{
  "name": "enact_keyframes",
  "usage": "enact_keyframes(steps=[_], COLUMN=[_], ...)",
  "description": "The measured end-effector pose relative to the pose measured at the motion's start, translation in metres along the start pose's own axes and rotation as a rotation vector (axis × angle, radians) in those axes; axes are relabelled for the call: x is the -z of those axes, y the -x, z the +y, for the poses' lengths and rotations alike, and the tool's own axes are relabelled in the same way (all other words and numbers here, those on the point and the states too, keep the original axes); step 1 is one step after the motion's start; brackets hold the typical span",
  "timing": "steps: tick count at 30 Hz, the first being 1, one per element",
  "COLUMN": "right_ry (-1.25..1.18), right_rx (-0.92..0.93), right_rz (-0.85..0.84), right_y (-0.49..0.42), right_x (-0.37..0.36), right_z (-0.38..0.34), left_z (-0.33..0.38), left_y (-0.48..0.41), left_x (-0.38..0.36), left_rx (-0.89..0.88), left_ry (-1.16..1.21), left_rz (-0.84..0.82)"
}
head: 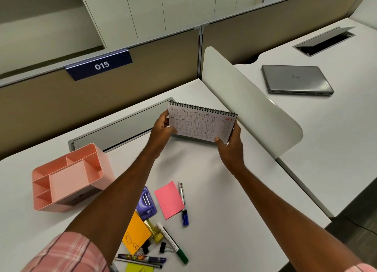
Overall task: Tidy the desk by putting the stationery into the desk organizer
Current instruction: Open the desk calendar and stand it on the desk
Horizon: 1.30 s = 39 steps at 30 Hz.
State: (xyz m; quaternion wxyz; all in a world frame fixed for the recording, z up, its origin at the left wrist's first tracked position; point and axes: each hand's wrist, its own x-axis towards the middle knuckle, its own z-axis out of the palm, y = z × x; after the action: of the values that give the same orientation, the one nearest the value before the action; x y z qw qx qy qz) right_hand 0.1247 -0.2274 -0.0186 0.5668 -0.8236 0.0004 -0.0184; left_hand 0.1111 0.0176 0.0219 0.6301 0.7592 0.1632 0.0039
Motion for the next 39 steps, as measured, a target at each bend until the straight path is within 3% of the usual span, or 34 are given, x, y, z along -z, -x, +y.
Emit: enact_keyframes(steps=[7,23,31,39], right_ry=[0.114,0.119,0.121,0.147], right_rx=[-0.015,-0.123,-0.162,-0.165], right_rz=[-0.137,-0.24,-0.262,-0.216], right_y=[0.006,-0.015,-0.02,-0.016], right_x=[0.003,0.01,0.009,0.01], right_z=[0.03,0.04,0.043,0.036], left_z=[-0.04,-0.053,-0.058,-0.057], left_y=[0.003,-0.009,-0.009,-0.003], left_x=[0.003,0.005,0.004,0.001], left_rx=[0.077,0.064,0.045,0.053], left_ry=[-0.146,-0.216,-0.248,-0.202], left_rz=[-0.152,-0.226,-0.227,-0.087])
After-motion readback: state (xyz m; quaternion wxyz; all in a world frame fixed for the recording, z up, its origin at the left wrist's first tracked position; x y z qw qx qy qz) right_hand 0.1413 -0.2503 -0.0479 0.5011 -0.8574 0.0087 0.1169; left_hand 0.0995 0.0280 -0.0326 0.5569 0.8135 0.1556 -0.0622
